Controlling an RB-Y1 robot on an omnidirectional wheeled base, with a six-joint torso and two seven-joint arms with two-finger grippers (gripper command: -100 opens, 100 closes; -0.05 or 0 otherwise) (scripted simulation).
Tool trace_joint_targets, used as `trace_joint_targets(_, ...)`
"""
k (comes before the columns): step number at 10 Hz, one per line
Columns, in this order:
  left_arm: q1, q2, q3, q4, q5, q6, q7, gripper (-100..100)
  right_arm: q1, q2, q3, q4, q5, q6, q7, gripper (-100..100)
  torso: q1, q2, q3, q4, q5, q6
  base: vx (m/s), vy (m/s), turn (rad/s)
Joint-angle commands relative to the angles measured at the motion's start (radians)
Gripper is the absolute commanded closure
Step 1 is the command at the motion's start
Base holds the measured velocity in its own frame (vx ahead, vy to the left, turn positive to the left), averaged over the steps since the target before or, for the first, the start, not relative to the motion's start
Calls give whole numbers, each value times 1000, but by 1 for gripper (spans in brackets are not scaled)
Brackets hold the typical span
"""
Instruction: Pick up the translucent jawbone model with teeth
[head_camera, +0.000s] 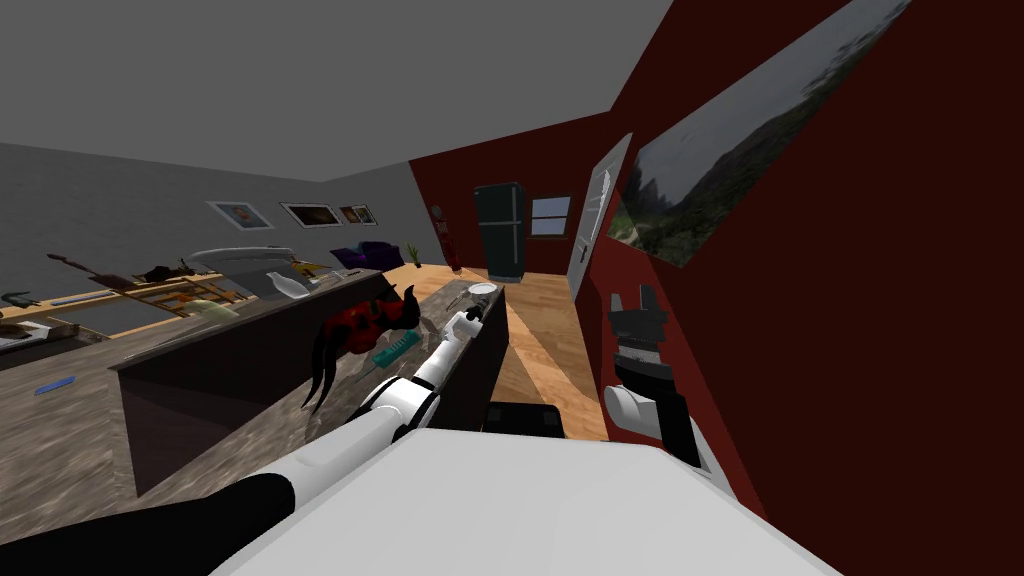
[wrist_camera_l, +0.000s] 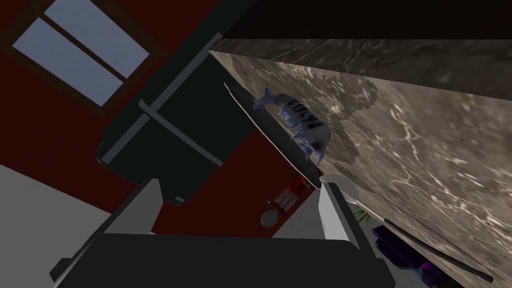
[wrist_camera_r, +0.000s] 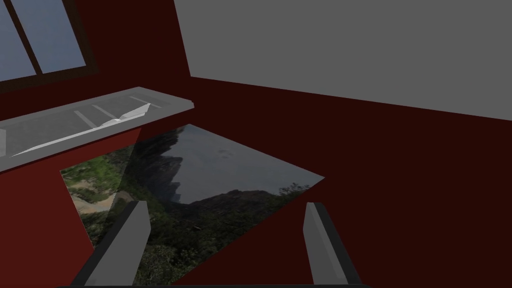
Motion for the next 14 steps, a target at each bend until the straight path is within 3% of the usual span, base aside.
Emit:
trace_joint_targets(1,-33,10,-13,50,3,28,-17,-100,0,0,0,0,0,0,0,0,0,0,0,0,0,0,20,-1,-23)
trace_joint_targets(6,-83,30,-35,134,10,66,-44,-100,0,0,0,0,0,0,0,0,0,-1,0,0,0,0,24,0,-17)
trace_joint_targets(8,-123,51,-54,201,16,98,-67,-100,0,0,0,0,0,0,0,0,0,-1,0,0,0,0,35,-1,-29)
trace_joint_targets(9,-123,51,-54,202,16,98,-67,-100,0,0,0,0,0,0,0,0,0,-1,-1,0,0,0,34,4,-12)
trace_joint_targets(13,-178,84,-85,304,27,141,-103,-100,0,0,0,0,0,0,0,0,0,-2,-1,0,0,0,39,2,-28)
trace_joint_targets(14,-175,76,-79,297,22,129,-94,-100,0,0,0,0,0,0,0,0,0,-2,-1,0,0,0,18,1,-6)
